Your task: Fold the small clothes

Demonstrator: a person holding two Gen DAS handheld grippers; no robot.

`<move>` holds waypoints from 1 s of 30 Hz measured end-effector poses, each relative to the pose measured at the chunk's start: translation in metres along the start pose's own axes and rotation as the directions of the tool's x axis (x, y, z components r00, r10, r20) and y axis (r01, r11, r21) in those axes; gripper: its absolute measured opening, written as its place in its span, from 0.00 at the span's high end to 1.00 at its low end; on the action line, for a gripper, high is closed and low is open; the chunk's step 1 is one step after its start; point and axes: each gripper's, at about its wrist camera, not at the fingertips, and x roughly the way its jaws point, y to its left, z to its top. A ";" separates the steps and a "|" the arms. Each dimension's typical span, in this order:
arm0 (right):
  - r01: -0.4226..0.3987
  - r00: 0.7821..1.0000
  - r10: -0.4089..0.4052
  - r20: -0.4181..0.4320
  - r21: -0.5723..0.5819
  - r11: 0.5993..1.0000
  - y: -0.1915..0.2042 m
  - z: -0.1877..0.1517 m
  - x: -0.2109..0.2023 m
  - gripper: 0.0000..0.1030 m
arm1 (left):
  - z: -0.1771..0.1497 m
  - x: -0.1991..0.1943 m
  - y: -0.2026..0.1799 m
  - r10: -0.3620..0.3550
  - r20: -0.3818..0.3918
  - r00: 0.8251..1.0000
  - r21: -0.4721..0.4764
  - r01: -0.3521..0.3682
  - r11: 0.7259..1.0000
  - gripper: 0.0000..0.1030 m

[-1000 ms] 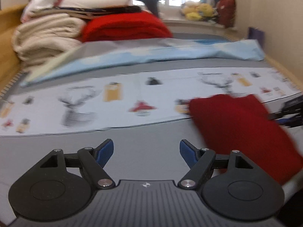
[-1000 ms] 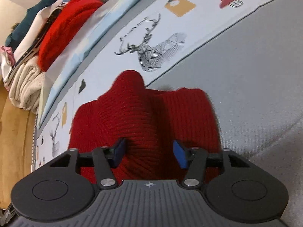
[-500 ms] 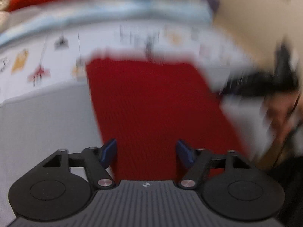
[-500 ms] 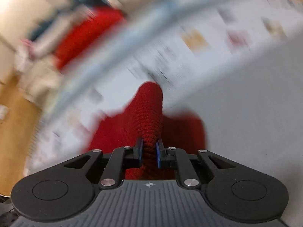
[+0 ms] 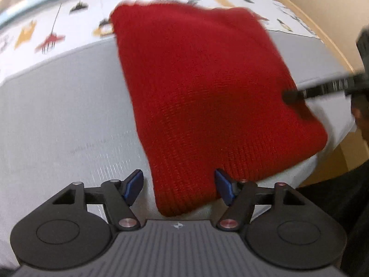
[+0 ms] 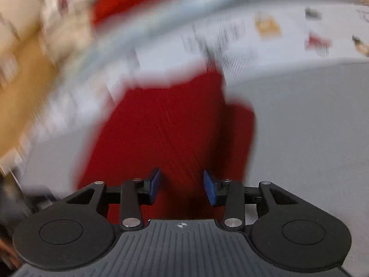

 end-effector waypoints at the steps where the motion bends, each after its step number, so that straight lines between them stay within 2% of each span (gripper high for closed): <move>1: 0.030 0.997 -0.030 -0.070 -0.002 1.000 -0.002 -0.005 0.011 0.48 | 0.003 -0.003 0.002 -0.005 -0.002 1.000 -0.025 0.005 1.000 0.27; 2: 0.046 0.994 -0.046 -0.102 0.001 0.999 -0.004 -0.009 0.015 0.47 | 0.005 -0.007 0.002 -0.004 0.002 1.000 -0.033 0.004 0.999 0.27; 7: 0.016 1.000 -0.016 -0.012 0.008 1.000 -0.004 -0.005 -0.001 0.47 | 0.024 -0.044 0.001 0.040 0.085 0.996 0.027 -0.042 0.999 0.25; 10: 0.003 1.000 -0.004 0.018 0.062 0.998 -0.008 -0.002 -0.003 0.45 | 0.041 -0.069 0.012 0.023 0.134 0.991 0.017 -0.026 1.000 0.20; 12: -0.006 1.000 0.004 0.017 0.111 0.994 -0.012 0.001 0.003 0.36 | 0.052 -0.084 0.021 0.012 0.165 0.986 0.006 -0.013 1.000 0.18; 16: -0.014 1.000 0.017 -0.014 0.192 0.981 -0.019 0.004 0.017 0.21 | 0.078 -0.092 0.042 -0.024 0.177 0.984 -0.027 0.029 0.999 0.16; 17: -0.014 0.999 0.019 -0.026 0.198 0.980 -0.023 0.002 0.019 0.17 | 0.084 -0.090 0.047 -0.031 0.175 0.984 -0.041 0.039 0.998 0.15; 20: -0.019 0.999 0.028 -0.043 0.209 0.978 -0.025 0.004 0.025 0.13 | 0.099 -0.082 0.057 -0.061 0.163 0.985 -0.079 0.075 0.994 0.08; 24: -0.046 0.997 0.060 -0.053 0.239 0.970 -0.034 0.002 0.029 0.10 | 0.121 -0.048 0.068 -0.139 0.101 0.985 -0.125 0.151 0.981 0.08; 27: -0.060 0.996 0.074 -0.055 0.233 0.971 -0.037 0.000 0.029 0.10 | 0.131 -0.010 0.080 -0.213 0.079 0.974 -0.228 0.226 0.947 0.08; 30: -0.069 0.995 0.086 -0.058 0.253 0.965 -0.039 -0.002 0.030 0.10 | 0.133 0.029 0.089 -0.251 0.012 0.968 -0.337 0.241 0.910 0.08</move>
